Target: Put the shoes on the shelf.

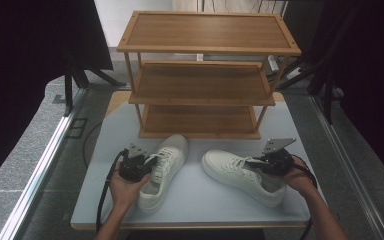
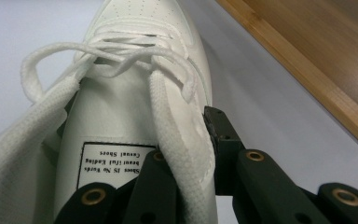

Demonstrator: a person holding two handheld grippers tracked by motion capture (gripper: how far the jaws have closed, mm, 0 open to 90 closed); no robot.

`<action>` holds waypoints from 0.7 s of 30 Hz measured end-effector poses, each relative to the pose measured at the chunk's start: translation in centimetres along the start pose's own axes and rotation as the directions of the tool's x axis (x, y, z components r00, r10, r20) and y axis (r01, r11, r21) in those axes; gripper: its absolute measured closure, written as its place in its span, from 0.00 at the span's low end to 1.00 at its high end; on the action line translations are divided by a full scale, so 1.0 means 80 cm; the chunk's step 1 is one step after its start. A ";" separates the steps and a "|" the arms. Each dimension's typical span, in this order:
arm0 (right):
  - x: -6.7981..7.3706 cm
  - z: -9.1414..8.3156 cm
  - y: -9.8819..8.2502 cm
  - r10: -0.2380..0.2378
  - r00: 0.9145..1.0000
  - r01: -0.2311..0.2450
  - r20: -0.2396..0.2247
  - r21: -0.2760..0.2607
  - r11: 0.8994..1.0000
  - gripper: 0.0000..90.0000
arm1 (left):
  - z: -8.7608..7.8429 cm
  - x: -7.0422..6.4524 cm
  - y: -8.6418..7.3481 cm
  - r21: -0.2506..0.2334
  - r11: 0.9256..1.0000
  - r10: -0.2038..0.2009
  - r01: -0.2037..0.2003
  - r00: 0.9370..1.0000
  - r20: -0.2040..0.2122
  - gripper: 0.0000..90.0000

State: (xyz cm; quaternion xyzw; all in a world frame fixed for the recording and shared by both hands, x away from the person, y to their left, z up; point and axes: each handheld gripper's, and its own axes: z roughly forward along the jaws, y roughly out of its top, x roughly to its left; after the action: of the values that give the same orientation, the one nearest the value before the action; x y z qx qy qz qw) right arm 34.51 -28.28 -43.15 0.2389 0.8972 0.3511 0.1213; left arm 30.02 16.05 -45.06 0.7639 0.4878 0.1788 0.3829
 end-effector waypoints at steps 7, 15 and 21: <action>0.007 -0.013 -0.001 0.037 0.999 -0.035 0.032 -0.038 0.999 0.92 | -0.023 0.004 0.001 -0.120 0.990 -0.063 0.068 0.997 0.045 0.92; 0.010 -0.046 -0.009 0.182 0.981 -0.164 0.065 -0.220 0.962 0.91 | -0.057 0.007 0.015 -0.231 0.961 -0.118 0.152 0.981 0.155 0.92; 0.019 -0.069 -0.018 0.246 0.969 -0.217 0.032 -0.370 0.903 0.91 | -0.077 0.002 0.021 -0.298 0.937 -0.126 0.183 0.971 0.201 0.91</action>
State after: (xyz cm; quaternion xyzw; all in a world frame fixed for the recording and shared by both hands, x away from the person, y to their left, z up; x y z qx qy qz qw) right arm 30.64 -31.58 -40.24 0.3307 0.7764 0.5135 0.1556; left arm 27.12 18.32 -39.83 0.6653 0.4755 0.1542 0.5546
